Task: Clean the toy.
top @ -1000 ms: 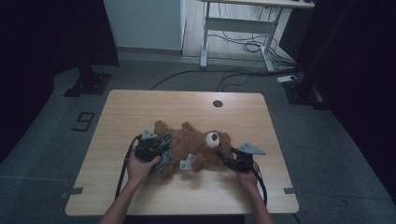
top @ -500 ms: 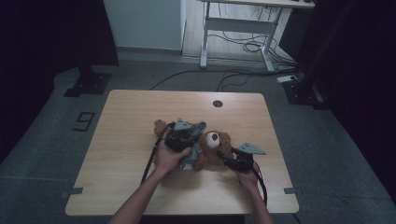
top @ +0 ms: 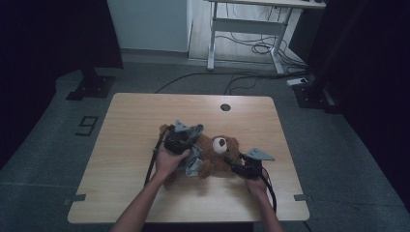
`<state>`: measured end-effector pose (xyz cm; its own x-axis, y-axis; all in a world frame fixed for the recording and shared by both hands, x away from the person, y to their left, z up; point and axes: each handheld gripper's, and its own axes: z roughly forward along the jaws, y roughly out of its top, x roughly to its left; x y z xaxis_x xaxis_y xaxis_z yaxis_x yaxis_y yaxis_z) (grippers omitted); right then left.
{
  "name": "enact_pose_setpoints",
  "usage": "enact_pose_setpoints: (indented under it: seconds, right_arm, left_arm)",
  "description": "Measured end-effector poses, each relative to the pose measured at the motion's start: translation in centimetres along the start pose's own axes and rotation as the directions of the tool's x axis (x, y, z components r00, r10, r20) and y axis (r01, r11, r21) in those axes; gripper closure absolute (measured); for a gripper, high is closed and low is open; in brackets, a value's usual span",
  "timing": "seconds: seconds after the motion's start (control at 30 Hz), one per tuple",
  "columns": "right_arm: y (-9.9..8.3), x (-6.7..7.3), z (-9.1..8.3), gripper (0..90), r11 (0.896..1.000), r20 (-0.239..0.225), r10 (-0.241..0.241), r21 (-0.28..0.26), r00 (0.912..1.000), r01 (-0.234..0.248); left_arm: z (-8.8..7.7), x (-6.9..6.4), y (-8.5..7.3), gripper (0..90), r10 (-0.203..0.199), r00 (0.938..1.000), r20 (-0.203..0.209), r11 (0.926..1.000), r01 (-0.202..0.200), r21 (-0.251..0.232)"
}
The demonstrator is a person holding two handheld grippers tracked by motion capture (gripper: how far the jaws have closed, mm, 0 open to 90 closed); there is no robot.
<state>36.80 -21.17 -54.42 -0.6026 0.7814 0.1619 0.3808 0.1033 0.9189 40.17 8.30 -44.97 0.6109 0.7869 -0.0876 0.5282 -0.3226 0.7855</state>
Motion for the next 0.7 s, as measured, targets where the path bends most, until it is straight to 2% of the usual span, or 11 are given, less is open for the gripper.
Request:
enact_pose_setpoints:
  seconds: [0.13,0.17,0.2,0.3,0.43,0.47,0.5,0.57,0.7]
  right_arm:
    - [0.0,0.0,0.0,46.6,1.0,0.001,0.0,0.002,1.0,0.0]
    - [0.0,0.1,0.0,46.6,1.0,0.002,0.002,0.003,1.0,-0.002]
    - [-0.1,0.0,-0.1,46.6,1.0,0.001,0.002,0.005,1.0,-0.002]
    - [-0.1,0.1,-0.1,46.7,1.0,-0.001,0.005,0.005,1.0,-0.005]
    - [-0.1,0.1,-0.1,46.9,1.0,-0.003,0.004,0.008,1.0,-0.004]
    - [-0.1,0.2,-0.1,47.1,1.0,-0.004,0.004,0.009,1.0,-0.004]
    - [-0.1,0.3,0.0,48.1,1.0,-0.009,0.007,0.007,0.9999,-0.007]
    - [0.0,0.3,0.1,49.0,1.0,-0.01,0.007,0.002,0.9999,-0.007]
    - [0.1,0.3,0.5,49.7,1.0,-0.011,0.005,-0.007,0.9999,-0.005]
  left_arm:
    - [-1.8,2.3,-1.9,79.5,-0.048,0.9975,-0.051,0.9988,0.048,-0.004]
    - [-2.1,3.4,-3.1,79.5,-0.07,0.9952,-0.069,0.9973,0.071,0.019]
    - [-2.1,3.4,-3.1,79.5,-0.07,0.9952,-0.069,0.9973,0.071,0.019]
    - [-2.1,4.7,-5.3,79.5,-0.117,0.992,-0.046,0.9913,0.12,0.054]
    - [-1.7,5.1,-7.1,79.5,-0.157,0.9876,-0.004,0.9849,0.157,0.074]
    - [-1.6,5.1,-7.3,79.5,-0.174,0.9847,0.011,0.9822,0.172,0.075]
    - [-1.3,5.3,-7.4,79.4,-0.2,0.9792,0.032,0.9774,0.197,0.075]
    - [-0.9,5.5,-7.2,79.6,-0.209,0.9768,0.046,0.9762,0.206,0.068]
    - [0.1,5.7,-6.6,79.7,-0.208,0.9774,0.035,0.9767,0.206,0.059]
